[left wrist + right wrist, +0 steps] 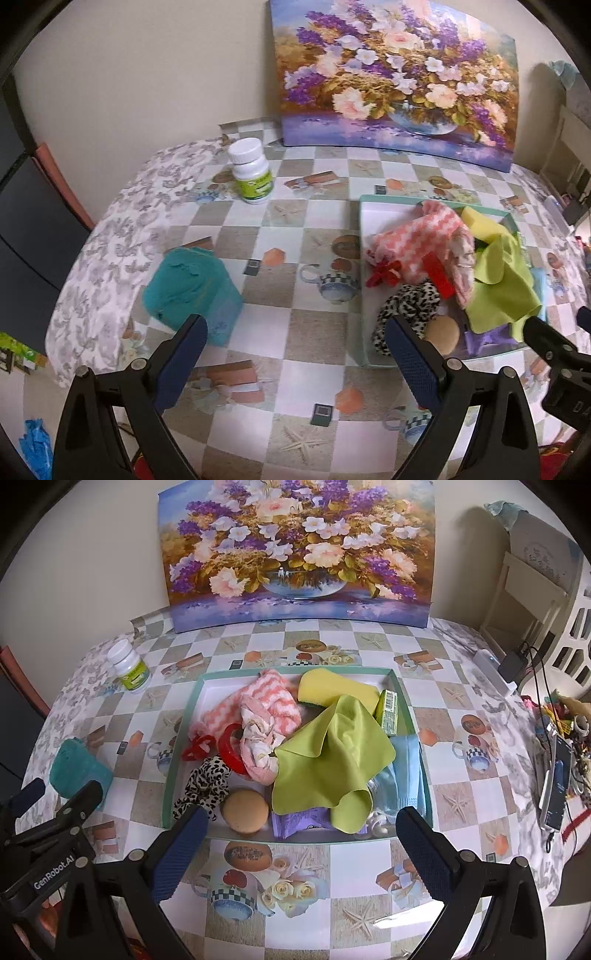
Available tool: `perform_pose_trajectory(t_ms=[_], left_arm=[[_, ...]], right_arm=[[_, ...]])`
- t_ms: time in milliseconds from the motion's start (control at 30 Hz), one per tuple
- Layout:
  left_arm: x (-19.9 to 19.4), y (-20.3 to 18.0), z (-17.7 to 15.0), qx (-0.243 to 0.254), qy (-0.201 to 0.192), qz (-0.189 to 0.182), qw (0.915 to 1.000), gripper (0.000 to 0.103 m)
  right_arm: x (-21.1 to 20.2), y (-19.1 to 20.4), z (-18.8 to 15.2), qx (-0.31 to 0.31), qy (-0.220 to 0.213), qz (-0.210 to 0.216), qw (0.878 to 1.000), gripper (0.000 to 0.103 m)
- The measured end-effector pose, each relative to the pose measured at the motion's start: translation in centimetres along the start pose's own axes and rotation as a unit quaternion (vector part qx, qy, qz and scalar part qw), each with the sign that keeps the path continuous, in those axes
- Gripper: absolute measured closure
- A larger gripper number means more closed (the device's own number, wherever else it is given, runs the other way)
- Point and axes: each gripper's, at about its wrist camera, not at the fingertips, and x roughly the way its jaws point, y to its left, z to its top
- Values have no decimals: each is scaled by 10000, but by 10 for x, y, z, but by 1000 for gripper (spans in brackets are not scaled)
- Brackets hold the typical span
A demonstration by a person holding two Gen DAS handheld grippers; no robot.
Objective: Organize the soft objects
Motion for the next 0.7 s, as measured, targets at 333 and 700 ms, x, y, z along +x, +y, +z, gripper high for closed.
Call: perform_pose_trajectory(t_ms=[333, 700], left_arm=[[-2, 1, 0, -51, 10, 78, 10000, 6], [7, 3, -1, -115, 181, 95, 9997, 6]], right_arm=[[-4, 1, 0, -20, -46, -6, 10000, 0], [-5, 0, 2, -48, -60, -45, 10000, 0]])
